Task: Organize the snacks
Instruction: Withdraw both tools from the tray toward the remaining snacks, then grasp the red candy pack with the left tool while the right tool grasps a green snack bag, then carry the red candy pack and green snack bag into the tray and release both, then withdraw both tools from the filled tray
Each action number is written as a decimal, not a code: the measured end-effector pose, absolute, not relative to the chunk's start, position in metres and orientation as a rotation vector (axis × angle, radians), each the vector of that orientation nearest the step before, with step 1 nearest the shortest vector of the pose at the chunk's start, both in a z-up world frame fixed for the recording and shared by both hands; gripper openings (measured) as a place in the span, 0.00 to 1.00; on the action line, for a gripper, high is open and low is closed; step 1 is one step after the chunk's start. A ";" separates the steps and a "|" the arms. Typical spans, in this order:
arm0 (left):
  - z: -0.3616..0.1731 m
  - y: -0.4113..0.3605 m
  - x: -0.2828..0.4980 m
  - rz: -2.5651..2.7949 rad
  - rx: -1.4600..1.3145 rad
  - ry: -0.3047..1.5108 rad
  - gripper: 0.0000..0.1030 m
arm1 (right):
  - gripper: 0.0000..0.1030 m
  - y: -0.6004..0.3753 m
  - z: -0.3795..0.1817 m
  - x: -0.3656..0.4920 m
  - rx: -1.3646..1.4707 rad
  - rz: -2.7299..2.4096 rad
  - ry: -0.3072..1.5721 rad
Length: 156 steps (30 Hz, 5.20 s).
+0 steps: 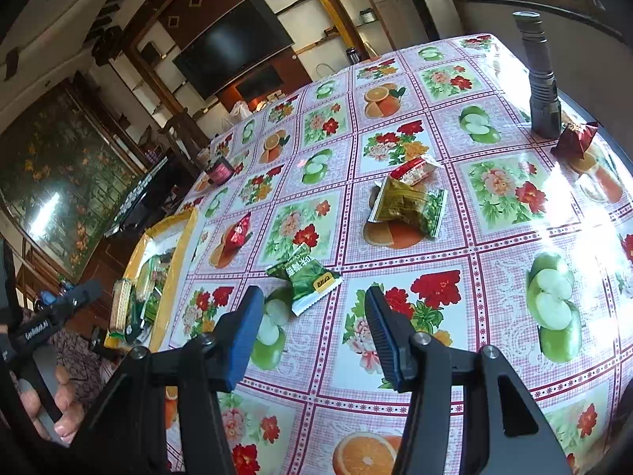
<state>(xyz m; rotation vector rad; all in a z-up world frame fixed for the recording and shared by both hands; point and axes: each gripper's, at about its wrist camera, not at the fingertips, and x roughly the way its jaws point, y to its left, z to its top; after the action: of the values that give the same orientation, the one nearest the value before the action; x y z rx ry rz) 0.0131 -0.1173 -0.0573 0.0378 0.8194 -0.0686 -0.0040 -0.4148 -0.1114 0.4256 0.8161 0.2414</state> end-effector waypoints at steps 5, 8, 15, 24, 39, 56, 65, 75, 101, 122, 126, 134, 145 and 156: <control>-0.062 -0.138 0.029 -0.115 0.032 0.844 0.96 | 0.52 -0.411 -0.112 0.001 0.401 0.257 0.818; -0.069 -0.149 0.045 -0.139 0.024 0.871 0.96 | 0.52 -0.400 -0.113 0.012 0.351 0.279 0.835; -0.097 -0.167 0.097 -0.176 -0.007 0.960 0.96 | 0.54 -0.368 -0.126 0.037 0.197 0.305 0.879; -0.147 -0.181 0.167 -0.141 0.027 1.076 0.96 | 0.55 -0.343 -0.144 0.073 0.063 0.301 0.914; -0.168 -0.182 0.174 -0.234 0.013 1.084 0.19 | 0.30 -0.348 -0.158 0.081 0.046 0.224 0.956; -0.095 -0.150 0.061 -0.078 0.105 0.886 0.19 | 0.30 -0.376 -0.108 0.020 0.314 0.314 0.830; -0.071 -0.100 0.031 0.043 0.112 0.809 0.19 | 0.30 -0.333 -0.092 0.016 0.296 0.420 0.806; -0.067 -0.059 0.025 0.100 0.060 0.794 0.19 | 0.30 -0.281 -0.077 0.028 0.245 0.510 0.786; -0.094 0.013 0.039 0.176 -0.042 0.853 0.20 | 0.30 -0.116 -0.100 0.133 0.097 0.736 0.880; -0.104 0.025 0.045 0.186 -0.052 0.873 0.91 | 0.50 -0.093 -0.111 0.162 0.060 0.764 0.924; -0.097 0.022 0.038 0.190 -0.045 0.858 0.94 | 0.52 -0.102 -0.105 0.160 0.068 0.783 0.914; -0.086 0.008 0.014 0.194 -0.009 0.854 0.95 | 0.52 -0.131 -0.086 0.143 0.015 0.849 0.887; -0.071 -0.025 -0.044 0.202 0.096 0.830 1.00 | 0.60 -0.159 -0.075 0.101 -0.237 0.972 0.845; -0.071 -0.051 -0.069 0.347 0.269 0.867 1.00 | 0.60 -0.162 -0.075 0.075 -0.387 1.038 0.762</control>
<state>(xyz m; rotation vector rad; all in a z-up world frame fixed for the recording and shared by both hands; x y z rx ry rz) -0.0689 -0.0507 -0.0710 0.2693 0.8673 0.3474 0.0749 -0.1616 -0.0746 -0.3874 0.7624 1.0378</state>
